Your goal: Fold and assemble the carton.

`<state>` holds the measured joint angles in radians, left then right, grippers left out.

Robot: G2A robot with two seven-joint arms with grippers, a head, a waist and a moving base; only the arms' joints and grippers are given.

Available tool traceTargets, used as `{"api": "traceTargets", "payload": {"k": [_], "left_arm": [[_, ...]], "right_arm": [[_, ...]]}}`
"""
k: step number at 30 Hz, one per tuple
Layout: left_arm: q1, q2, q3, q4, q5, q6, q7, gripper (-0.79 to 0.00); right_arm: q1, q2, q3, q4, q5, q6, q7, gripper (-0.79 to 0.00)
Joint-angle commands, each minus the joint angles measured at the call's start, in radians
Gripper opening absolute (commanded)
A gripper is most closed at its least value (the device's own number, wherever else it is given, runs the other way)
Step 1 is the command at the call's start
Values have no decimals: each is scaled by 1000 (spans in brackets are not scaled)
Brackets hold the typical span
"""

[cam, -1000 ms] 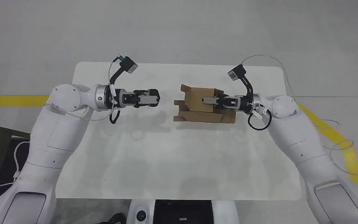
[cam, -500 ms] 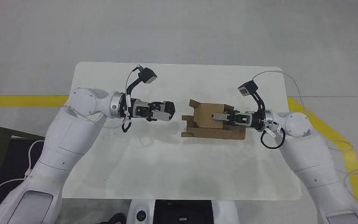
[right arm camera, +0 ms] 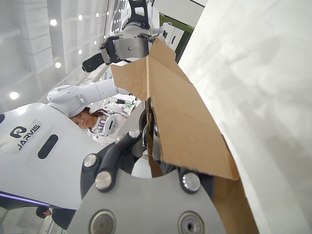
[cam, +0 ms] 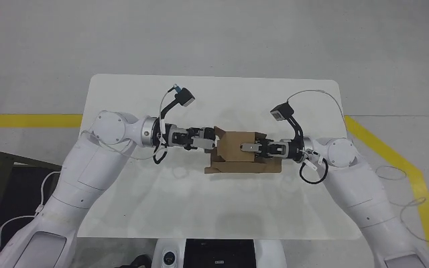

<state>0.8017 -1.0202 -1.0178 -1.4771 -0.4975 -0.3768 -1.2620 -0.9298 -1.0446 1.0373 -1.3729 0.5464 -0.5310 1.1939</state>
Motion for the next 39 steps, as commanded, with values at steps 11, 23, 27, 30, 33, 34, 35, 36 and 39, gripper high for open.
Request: {"api": "traceTargets", "payload": {"k": [11, 23, 27, 30, 33, 34, 35, 36, 39], "left_arm": [[-30, -9, -5, 44, 28, -6, 53, 0], [-7, -6, -25, 6, 25, -4, 48, 0], [-1, -6, -30, -4, 21, -4, 45, 0], [1, -6, -34, -7, 23, -2, 42, 0], [1, -4, -44, 2, 33, -3, 46, 0], [0, -3, -50, 6, 38, -3, 49, 0], [-1, -2, -55, 8, 41, -4, 52, 0], [-2, -1, -61, 11, 45, -6, 54, 0], [-3, 1, -74, 16, 44, -3, 54, 0]], "right_arm": [[50, -37, -92, 21, 26, -20, 6, -785], [95, -70, -152, 70, 41, -40, 13, -785], [105, -78, -163, 83, 47, -44, 16, -785], [109, -83, -163, 94, 52, -52, 14, -785], [109, -84, -155, 107, 54, -60, 7, -785], [108, -84, -150, 111, 53, -62, 6, -785], [106, -83, -144, 115, 53, -63, 1, -785], [104, -83, -138, 120, 51, -63, -4, -785], [99, -80, -117, 128, 38, -63, -31, -785]]}}
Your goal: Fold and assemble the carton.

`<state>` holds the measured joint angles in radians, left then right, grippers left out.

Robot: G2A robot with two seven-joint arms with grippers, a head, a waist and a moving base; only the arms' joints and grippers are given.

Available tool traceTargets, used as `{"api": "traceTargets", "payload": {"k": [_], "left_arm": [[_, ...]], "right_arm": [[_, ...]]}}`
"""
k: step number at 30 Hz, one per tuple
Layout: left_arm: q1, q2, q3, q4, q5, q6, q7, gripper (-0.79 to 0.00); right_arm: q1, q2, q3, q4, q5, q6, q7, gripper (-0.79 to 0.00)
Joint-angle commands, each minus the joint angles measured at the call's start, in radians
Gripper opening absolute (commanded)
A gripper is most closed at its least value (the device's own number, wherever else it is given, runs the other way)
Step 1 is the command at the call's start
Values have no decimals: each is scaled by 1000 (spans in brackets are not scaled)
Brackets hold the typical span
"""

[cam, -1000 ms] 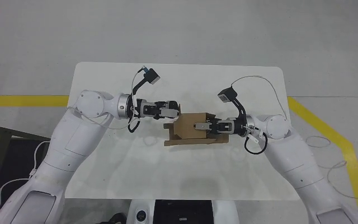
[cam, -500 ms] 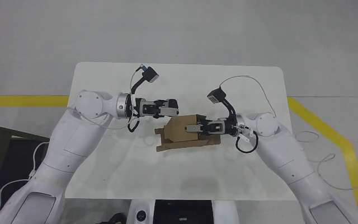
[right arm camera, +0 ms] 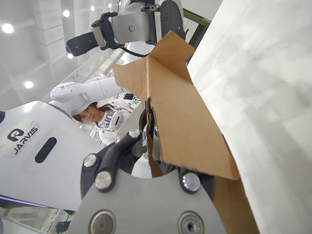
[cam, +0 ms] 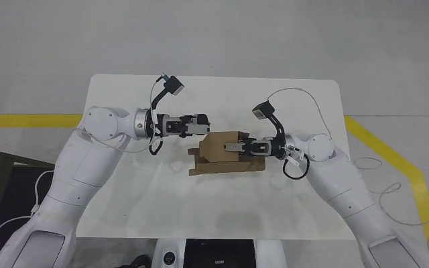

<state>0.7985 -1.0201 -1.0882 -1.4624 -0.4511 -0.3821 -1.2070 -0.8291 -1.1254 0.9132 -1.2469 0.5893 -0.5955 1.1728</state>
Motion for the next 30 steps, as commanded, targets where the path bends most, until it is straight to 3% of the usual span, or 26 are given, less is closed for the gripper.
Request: {"api": "traceTargets", "payload": {"k": [1, 30], "left_arm": [[0, 1, -7, 2, -5, 4, -3, 0], [47, 8, -26, -67, -14, 35, -29, 0]], "right_arm": [[-3, 2, 13, 2, -12, 4, -22, -785], [41, -26, 66, 37, -121, 3, -266, -785]]}}
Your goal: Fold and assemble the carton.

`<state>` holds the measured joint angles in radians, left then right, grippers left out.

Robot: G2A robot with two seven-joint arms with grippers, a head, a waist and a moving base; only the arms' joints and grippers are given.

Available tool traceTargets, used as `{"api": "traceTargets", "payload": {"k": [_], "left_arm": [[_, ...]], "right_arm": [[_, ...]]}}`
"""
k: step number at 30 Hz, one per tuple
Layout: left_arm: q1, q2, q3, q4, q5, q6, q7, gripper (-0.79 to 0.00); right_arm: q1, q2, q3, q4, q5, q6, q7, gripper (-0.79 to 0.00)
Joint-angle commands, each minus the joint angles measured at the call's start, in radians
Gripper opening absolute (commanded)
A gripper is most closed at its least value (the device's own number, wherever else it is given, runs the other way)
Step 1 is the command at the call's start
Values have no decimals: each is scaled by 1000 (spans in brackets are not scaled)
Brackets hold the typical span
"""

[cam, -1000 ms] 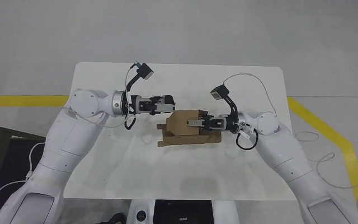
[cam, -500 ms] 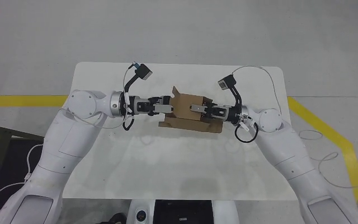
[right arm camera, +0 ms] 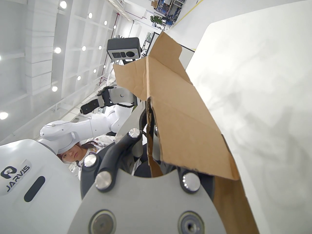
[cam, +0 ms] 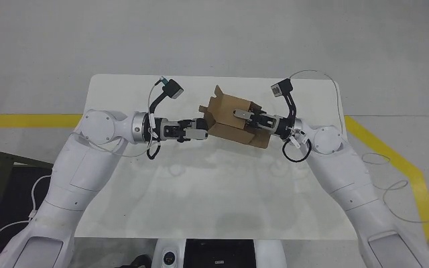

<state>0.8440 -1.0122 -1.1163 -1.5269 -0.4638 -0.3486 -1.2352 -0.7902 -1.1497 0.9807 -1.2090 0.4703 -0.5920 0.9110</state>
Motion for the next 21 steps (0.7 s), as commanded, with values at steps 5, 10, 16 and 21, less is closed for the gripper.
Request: {"api": "traceTargets", "payload": {"k": [5, 10, 16, 21], "left_arm": [[5, -2, 10, -14, -5, 6, -3, 0], [7, -3, 15, -16, -8, 10, -7, 0], [7, -6, 24, -13, -13, 17, -9, 0], [5, -8, 29, -8, -14, 18, -9, 0]], "right_arm": [[8, -10, -7, 6, -9, -6, -23, -785], [18, -15, -2, 13, -20, -14, -40, -785], [30, -27, -19, 1, -23, -18, -46, -785], [32, -38, -38, 5, -12, -24, -42, -785]]}}
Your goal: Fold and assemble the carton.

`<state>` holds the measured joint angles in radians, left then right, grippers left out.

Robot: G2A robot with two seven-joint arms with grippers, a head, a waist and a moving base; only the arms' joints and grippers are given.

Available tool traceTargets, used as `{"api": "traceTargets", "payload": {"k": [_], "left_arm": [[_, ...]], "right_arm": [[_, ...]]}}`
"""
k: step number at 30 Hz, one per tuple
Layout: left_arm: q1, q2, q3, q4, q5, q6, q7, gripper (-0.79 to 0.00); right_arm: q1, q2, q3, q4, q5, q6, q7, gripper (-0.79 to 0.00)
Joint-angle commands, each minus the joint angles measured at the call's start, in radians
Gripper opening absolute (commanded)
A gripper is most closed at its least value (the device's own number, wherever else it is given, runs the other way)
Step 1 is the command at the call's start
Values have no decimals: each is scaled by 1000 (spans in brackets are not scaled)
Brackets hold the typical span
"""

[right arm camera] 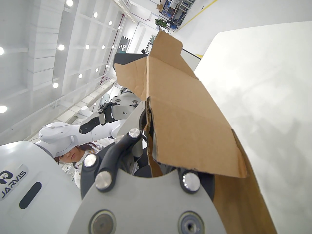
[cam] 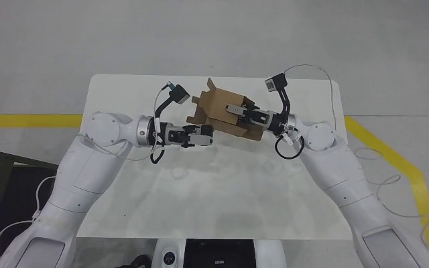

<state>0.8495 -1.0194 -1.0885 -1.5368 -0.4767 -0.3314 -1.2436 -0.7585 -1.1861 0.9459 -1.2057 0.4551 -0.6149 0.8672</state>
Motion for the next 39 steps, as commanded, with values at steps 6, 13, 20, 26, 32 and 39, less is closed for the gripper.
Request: {"api": "traceTargets", "payload": {"k": [6, 13, 20, 26, 32, 39], "left_arm": [[-3, -2, 1, 8, -5, -2, 6, 0], [-7, -3, -4, 13, -13, -2, 6, 0], [-4, -3, -8, 13, -14, -3, 5, 0], [-2, -3, -11, 13, -18, -2, 1, 0], [-4, -1, -28, 14, -28, -5, -9, 0], [-19, 13, -116, 55, 17, -52, 32, 0]], "right_arm": [[-3, -13, -19, 13, 18, -8, 7, -785], [-12, -23, -26, 19, 52, -14, 26, -785], [-10, -32, -25, 32, 81, -21, 48, -785], [-5, -40, -29, 50, 101, -24, 75, -785], [8, -39, -8, 94, 65, -23, 77, -785], [12, -21, 52, 107, 23, -2, 115, -785]]}}
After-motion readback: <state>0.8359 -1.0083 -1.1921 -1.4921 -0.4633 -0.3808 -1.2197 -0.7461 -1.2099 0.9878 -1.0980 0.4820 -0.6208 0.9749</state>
